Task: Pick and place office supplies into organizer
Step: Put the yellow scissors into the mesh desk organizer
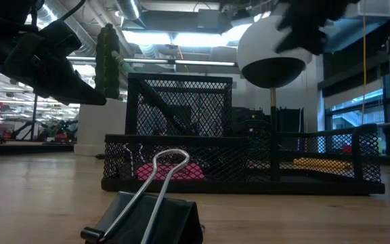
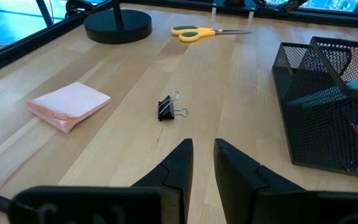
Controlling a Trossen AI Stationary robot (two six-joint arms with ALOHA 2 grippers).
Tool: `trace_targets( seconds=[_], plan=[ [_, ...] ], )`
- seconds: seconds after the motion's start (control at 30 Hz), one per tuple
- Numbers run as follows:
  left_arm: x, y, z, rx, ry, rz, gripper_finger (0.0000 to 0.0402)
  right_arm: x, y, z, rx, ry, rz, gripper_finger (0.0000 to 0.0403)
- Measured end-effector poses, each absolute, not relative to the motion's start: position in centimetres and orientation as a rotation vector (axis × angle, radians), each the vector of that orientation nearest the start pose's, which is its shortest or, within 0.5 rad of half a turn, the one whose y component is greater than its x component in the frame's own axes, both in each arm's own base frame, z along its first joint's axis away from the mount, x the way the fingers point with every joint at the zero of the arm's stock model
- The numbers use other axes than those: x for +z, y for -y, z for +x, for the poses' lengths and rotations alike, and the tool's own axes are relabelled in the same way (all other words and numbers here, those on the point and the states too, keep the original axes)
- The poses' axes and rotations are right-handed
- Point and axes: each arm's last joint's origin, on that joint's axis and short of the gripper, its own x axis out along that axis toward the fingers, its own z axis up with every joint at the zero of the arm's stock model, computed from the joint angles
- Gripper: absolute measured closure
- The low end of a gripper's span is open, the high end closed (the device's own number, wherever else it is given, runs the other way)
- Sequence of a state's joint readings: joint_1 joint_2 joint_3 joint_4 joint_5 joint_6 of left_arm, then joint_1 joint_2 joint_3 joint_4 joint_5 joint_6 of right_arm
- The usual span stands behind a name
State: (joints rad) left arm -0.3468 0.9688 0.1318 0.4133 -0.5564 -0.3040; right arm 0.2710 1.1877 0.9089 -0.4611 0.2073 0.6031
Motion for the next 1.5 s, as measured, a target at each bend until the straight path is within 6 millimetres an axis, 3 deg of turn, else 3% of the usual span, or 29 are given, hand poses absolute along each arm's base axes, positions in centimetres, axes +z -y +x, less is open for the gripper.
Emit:
trace_targets(
  seconds=[0.17, 0.37, 0.63, 1.1, 1.5],
  plan=[
    [14.1, 4.1, 15.9, 0.262, -0.346, -0.114, 0.0343, 26.6, -5.1, 22.2, -0.372, -0.791, 0.365, 0.0194],
    [14.1, 4.1, 15.9, 0.262, -0.345, -0.115, 0.0343, 25.0, -4.2, 22.5, -0.592, -0.837, 0.395, 0.0194],
    [14.1, 4.1, 15.9, 0.264, -0.343, -0.127, 0.0343, 21.7, -2.7, 23.1, -0.806, -1.033, 0.406, 0.0194],
    [14.1, 4.1, 15.9, 0.264, -0.343, -0.13, 0.0343, 19.6, 1.2, 24.2, -0.863, -1.191, 0.422, 0.0194],
    [14.1, 4.1, 15.9, 0.264, -0.344, -0.129, 0.0343, 17.5, 3.0, 25.0, -0.886, -1.289, 0.372, 0.0194]
  ],
)
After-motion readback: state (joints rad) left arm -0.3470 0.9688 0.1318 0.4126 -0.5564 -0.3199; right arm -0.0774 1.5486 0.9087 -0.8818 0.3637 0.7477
